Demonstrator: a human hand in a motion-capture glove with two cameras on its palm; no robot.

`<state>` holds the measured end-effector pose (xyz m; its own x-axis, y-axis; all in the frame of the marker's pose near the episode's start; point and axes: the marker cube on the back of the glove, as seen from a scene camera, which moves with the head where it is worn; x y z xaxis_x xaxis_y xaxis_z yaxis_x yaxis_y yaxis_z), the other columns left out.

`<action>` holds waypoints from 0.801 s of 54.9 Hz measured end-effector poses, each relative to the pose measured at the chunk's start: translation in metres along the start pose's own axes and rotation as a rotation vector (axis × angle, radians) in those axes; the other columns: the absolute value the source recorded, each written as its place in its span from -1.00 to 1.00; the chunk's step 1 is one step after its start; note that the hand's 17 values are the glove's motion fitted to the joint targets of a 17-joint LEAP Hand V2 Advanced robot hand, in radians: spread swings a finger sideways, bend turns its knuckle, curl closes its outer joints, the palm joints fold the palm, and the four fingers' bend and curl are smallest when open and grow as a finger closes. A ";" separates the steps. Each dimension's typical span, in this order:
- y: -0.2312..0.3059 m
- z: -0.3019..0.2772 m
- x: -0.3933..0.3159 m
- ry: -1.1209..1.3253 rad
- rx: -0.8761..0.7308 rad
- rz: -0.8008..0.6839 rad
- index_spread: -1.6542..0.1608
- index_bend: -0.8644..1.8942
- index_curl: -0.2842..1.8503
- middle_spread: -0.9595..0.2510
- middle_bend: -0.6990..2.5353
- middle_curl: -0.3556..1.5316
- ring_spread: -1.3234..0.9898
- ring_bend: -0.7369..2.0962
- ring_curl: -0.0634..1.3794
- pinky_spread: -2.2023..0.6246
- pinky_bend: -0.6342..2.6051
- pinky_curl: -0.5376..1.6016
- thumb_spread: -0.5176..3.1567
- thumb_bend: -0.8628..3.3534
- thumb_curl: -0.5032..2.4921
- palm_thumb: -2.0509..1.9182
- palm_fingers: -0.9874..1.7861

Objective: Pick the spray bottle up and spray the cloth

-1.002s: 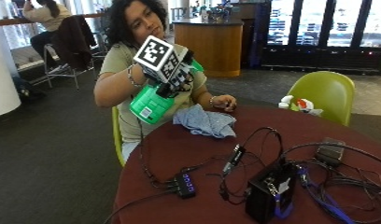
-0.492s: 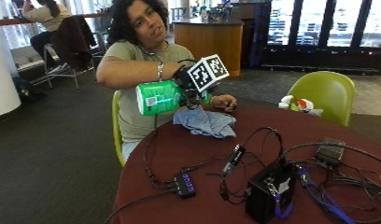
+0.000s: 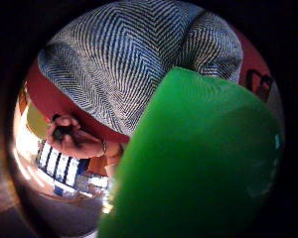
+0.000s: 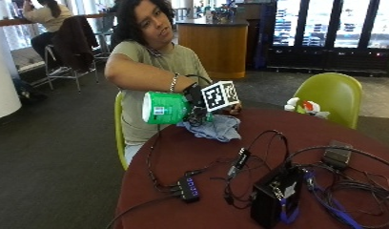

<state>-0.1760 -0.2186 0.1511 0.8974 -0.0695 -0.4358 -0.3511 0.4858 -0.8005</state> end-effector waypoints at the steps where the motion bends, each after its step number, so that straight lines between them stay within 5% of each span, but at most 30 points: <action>1: 0.001 -0.001 0.000 -0.005 -0.004 -0.003 0.62 -0.16 -0.18 0.43 -0.20 -0.06 0.01 -0.11 -0.26 0.47 -0.44 -0.14 -0.50 -0.60 -0.13 0.55 0.64; 16: 0.058 -0.045 -0.003 -0.155 0.160 -0.232 0.61 -0.17 -0.17 0.44 -0.20 -0.06 0.01 -0.12 -0.26 0.47 -0.44 -0.14 -0.49 -0.60 -0.13 0.55 0.63; 33: 0.118 -0.122 -0.002 -0.542 0.579 -0.584 0.61 -0.17 -0.17 0.44 -0.21 -0.06 0.01 -0.12 -0.26 0.48 -0.44 -0.14 -0.48 -0.60 -0.12 0.55 0.64; 44: 0.112 -0.147 -0.049 -0.958 0.876 -0.956 0.62 -0.17 -0.16 0.44 -0.21 -0.06 0.02 -0.13 -0.26 0.48 -0.42 -0.13 -0.49 -0.60 -0.12 0.55 0.65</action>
<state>-0.2981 -0.2889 0.0221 0.6337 -0.2444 0.7340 0.3587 0.9335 0.0012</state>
